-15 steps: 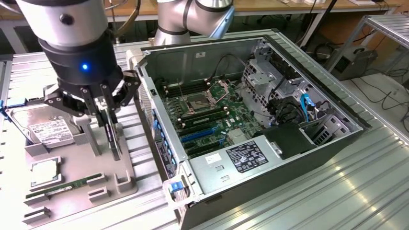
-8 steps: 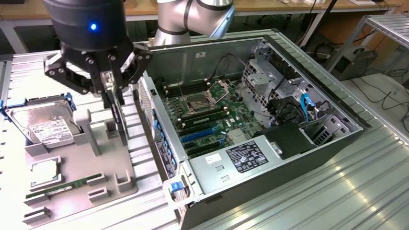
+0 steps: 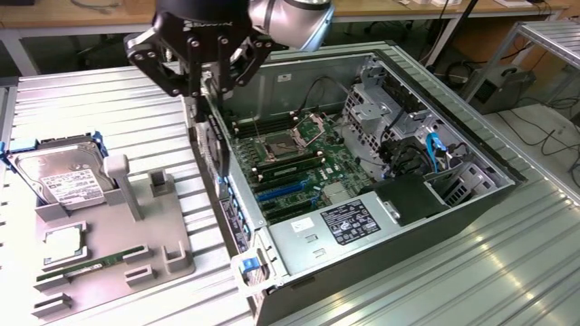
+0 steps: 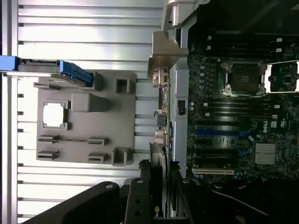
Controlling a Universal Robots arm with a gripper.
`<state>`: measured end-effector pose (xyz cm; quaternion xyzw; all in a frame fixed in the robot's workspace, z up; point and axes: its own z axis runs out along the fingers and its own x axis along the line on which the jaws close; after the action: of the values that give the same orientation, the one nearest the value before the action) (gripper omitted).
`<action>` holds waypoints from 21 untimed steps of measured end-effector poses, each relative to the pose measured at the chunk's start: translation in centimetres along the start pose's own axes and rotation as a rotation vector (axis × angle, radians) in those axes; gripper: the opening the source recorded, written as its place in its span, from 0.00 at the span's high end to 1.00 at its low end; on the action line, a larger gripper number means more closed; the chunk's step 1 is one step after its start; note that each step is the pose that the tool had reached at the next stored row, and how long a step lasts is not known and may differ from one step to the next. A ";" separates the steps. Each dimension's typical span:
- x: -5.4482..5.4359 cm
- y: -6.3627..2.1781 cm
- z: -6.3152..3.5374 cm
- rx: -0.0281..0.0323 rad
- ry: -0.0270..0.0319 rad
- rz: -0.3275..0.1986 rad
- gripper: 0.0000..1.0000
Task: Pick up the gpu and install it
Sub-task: 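Pick up the gpu and move the gpu toward the slot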
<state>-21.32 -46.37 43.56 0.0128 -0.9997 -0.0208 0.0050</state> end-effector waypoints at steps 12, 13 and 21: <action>-6.2 -0.16 -0.07 -0.0004 0.0171 0.000 0.74; -6.6 -0.17 -0.06 -0.0004 0.0188 -0.001 0.74; -10.6 -0.29 0.61 -0.0003 0.0381 0.000 0.74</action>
<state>-10.75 -46.37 42.84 0.0131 -0.9994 -0.0207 0.0241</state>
